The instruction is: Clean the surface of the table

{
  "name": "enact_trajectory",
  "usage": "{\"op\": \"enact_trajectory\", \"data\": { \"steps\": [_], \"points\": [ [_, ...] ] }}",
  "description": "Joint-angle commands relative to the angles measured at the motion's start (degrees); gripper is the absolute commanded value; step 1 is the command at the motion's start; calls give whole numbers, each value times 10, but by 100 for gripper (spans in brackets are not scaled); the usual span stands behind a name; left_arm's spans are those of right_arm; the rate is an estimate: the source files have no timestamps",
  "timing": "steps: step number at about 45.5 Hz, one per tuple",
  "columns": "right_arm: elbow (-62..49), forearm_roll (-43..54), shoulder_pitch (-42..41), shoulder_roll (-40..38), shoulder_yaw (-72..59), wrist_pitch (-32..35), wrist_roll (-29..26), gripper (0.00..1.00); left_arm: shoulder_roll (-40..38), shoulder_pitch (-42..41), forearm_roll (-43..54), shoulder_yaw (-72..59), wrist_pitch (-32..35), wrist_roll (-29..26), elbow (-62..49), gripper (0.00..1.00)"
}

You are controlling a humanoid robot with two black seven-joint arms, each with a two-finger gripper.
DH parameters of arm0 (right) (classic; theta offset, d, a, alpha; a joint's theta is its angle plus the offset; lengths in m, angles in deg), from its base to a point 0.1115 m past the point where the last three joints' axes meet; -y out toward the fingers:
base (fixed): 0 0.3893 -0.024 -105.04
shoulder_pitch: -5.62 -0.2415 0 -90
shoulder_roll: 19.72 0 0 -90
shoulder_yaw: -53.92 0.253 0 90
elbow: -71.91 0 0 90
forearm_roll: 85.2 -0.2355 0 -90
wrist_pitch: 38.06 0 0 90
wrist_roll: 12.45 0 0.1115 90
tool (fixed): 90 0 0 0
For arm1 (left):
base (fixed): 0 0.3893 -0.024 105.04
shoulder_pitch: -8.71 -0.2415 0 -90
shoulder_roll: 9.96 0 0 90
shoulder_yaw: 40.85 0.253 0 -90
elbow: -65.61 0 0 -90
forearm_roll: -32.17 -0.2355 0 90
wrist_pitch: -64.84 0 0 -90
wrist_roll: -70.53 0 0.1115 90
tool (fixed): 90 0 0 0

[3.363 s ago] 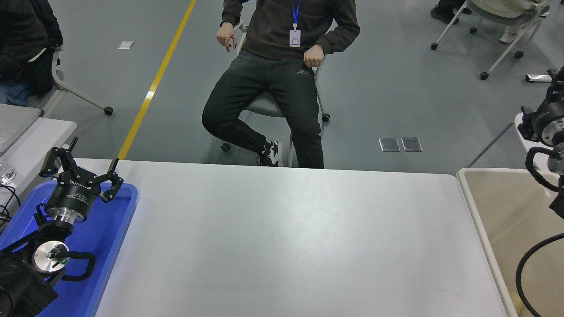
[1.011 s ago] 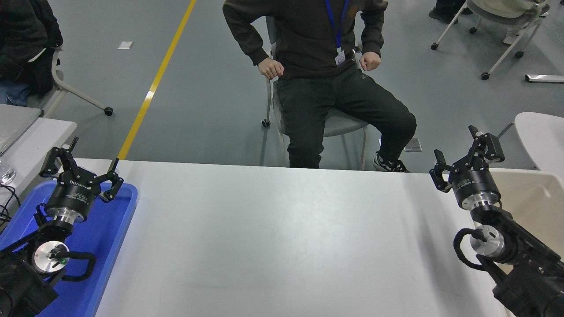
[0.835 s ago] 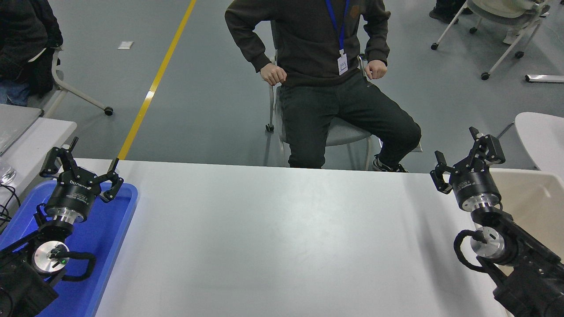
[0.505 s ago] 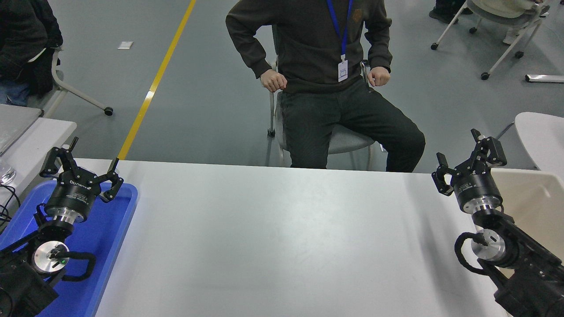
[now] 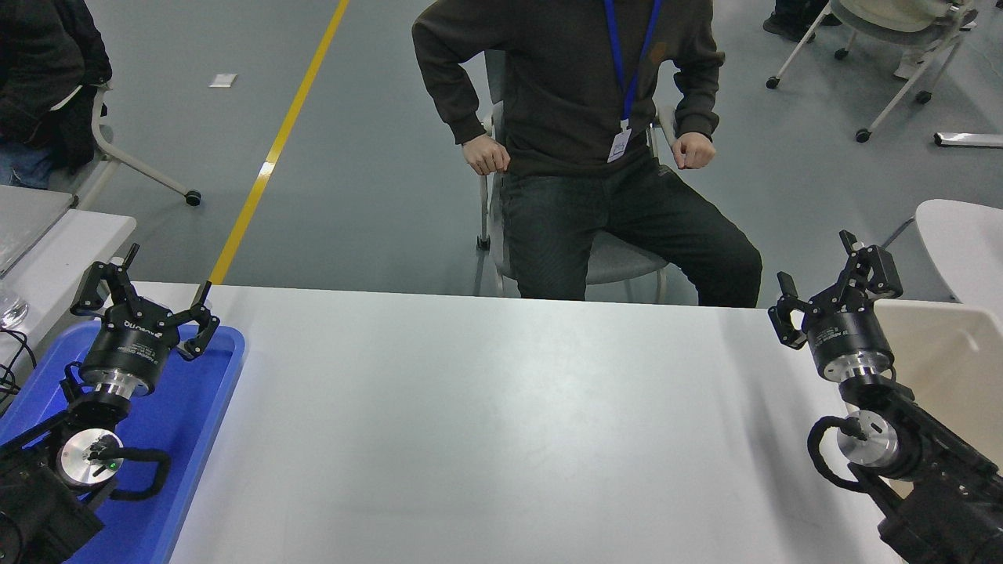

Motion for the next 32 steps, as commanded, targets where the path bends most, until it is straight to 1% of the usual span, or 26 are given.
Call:
{"op": "enact_trajectory", "data": {
  "steps": [1,20,32],
  "points": [
    [2,0,-1,-3,-20,0,0,99,0,0,0,0,0,0,0,100],
    [-3,0,-11,-33,-25,12,0,99,0,0,0,0,0,0,0,100],
    [-5,-5,-10,-29,-23,11,0,99,0,0,0,0,0,0,0,100]
  ]
}}
